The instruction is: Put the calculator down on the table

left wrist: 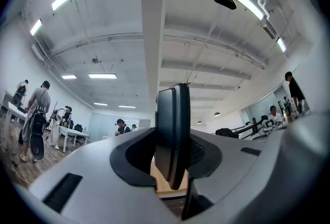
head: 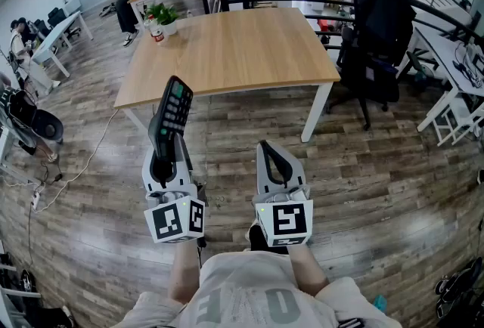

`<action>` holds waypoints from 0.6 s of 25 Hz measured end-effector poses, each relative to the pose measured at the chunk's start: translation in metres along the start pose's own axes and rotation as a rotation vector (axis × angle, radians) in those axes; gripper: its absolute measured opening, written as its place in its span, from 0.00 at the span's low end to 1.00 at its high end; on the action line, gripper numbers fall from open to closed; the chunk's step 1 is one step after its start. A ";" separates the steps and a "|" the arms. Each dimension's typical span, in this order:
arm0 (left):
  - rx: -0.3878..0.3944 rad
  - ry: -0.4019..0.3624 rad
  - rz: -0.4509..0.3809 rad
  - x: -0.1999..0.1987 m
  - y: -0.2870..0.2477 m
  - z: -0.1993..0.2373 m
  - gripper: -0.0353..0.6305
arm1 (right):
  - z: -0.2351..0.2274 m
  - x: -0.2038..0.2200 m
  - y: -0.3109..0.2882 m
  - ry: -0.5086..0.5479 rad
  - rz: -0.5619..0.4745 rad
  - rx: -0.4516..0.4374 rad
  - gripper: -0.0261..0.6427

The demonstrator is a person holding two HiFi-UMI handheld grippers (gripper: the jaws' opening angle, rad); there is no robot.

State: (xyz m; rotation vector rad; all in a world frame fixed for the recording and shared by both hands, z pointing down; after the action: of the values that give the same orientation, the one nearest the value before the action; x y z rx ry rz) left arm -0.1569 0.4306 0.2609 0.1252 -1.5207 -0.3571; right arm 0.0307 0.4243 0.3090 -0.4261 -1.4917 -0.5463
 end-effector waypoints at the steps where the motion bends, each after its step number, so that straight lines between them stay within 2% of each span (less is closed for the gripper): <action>1: 0.009 -0.005 -0.003 0.002 -0.005 -0.001 0.23 | -0.003 0.002 -0.004 -0.004 0.000 0.006 0.07; 5: 0.016 -0.011 -0.004 0.008 -0.021 -0.010 0.23 | -0.025 0.007 -0.014 -0.019 -0.007 0.026 0.07; 10: -0.036 -0.008 -0.034 0.002 -0.043 -0.010 0.23 | -0.050 0.001 -0.045 -0.013 -0.025 -0.021 0.07; 15: -0.064 0.011 -0.034 0.006 -0.066 -0.010 0.23 | -0.075 -0.011 -0.071 -0.020 -0.058 -0.018 0.07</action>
State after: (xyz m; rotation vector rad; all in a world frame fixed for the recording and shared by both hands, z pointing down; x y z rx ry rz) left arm -0.1568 0.3654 0.2467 0.1020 -1.4965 -0.4310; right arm 0.0500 0.3240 0.2900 -0.4043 -1.5231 -0.6028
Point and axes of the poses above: the fingertips, and each gripper's own axes: y backward along the fingers, z to its left, x out of its underside, the point moved 2 cm from there along y, backward along the fingers, and after that the axes turned 11 degrees about -x, right-handed, at the moved point
